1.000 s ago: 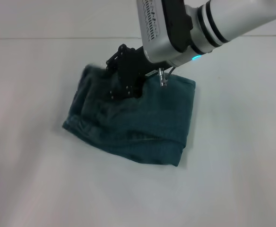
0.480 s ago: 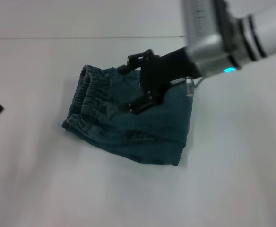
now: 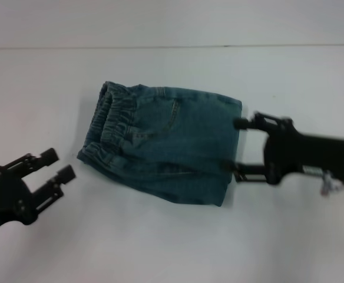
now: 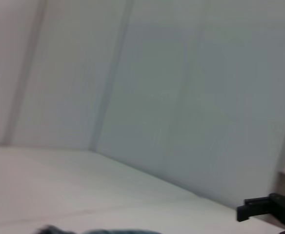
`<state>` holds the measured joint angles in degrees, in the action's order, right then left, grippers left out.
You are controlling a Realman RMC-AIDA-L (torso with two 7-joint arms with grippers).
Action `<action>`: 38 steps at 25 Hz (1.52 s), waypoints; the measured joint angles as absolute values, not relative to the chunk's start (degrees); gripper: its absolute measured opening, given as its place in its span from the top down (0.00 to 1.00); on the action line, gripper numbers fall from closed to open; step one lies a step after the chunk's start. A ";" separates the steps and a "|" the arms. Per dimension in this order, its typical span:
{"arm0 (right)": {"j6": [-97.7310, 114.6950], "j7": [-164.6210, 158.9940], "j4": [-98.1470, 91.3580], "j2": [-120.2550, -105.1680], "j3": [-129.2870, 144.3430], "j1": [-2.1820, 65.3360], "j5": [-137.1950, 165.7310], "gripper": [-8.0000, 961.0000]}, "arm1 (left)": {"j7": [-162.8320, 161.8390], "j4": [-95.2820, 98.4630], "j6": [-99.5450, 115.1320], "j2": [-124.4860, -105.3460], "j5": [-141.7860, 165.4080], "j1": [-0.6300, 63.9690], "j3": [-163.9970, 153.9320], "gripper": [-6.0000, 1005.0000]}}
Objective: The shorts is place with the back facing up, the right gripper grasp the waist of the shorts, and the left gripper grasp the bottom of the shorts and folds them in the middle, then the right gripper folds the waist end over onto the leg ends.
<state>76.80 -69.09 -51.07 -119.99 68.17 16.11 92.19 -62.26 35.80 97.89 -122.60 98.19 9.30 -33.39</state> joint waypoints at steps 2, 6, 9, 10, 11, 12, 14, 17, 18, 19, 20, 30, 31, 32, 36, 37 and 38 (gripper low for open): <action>78.47 -62.97 -47.55 -119.89 67.72 13.48 88.71 0.05 | -63.69 35.90 99.09 -121.83 101.97 10.98 -33.16 0.62; 83.82 -49.77 -38.97 -119.75 65.25 11.25 85.05 0.04 | -65.34 35.95 102.19 -120.62 108.66 13.91 -32.37 0.47; 85.83 -45.82 -34.30 -119.57 64.01 11.40 85.74 0.04 | -65.45 36.28 104.84 -120.14 111.52 14.77 -31.99 0.34; 85.79 -45.70 -33.61 -119.53 63.90 11.55 86.34 0.04 | -65.64 36.62 106.16 -119.92 113.16 15.13 -31.68 0.29; 85.29 -45.87 -32.87 -119.49 63.83 11.85 88.27 0.04 | -65.79 36.76 106.57 -119.83 113.91 15.24 -31.46 0.26; 85.29 -45.87 -32.87 -119.49 63.83 11.85 88.27 0.04 | -65.96 36.96 107.06 -119.72 114.84 15.39 -31.21 0.24; 85.12 -45.92 -32.26 -119.51 63.83 12.26 89.59 0.04 | -66.23 37.18 107.39 -119.64 116.23 15.56 -30.52 0.18; 85.04 -45.68 -30.49 -119.53 64.12 13.62 90.01 0.04 | -66.23 37.39 107.72 -119.62 117.35 15.63 -29.90 0.10; 85.02 -45.67 -30.00 -119.51 64.23 14.18 90.01 0.04 | -66.18 37.45 107.90 -119.62 117.59 15.64 -29.83 0.10; 85.00 -45.66 -29.49 -119.49 64.28 14.74 90.04 0.04 | -66.15 37.55 108.23 -119.60 118.28 15.65 -29.69 0.10; 84.92 -45.63 -29.10 -119.47 64.30 15.23 90.06 0.04 | -66.15 37.55 108.23 -119.60 118.28 15.65 -29.69 0.10; 83.49 -45.42 -28.31 -119.76 64.22 16.67 90.10 0.04 | -65.49 37.54 108.43 -119.67 120.09 15.52 -29.86 0.10; 83.45 -45.35 -28.30 -119.76 64.14 16.68 90.09 0.04 | -65.46 37.54 108.44 -119.68 120.12 15.53 -29.94 0.10; 83.45 -45.33 -28.30 -119.77 64.12 16.70 90.10 0.04 | -65.43 37.54 108.44 -119.72 120.16 15.56 -30.00 0.10; 83.45 -45.30 -28.27 -119.79 64.27 16.83 90.02 0.04 | -65.39 37.53 108.46 -119.86 120.30 15.66 -30.13 0.10; 83.45 -45.30 -28.24 -119.79 64.34 16.87 90.02 0.04 | -65.39 37.53 108.46 -119.89 120.31 15.66 -30.18 0.10; 83.45 -45.30 -28.21 -119.79 64.35 16.94 90.02 0.04 | -65.39 37.53 108.45 -119.91 120.32 15.66 -30.22 0.10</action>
<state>83.45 -45.30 -28.21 -119.79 64.35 16.94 90.02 -65.39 37.53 108.45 -119.91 120.32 15.66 -30.22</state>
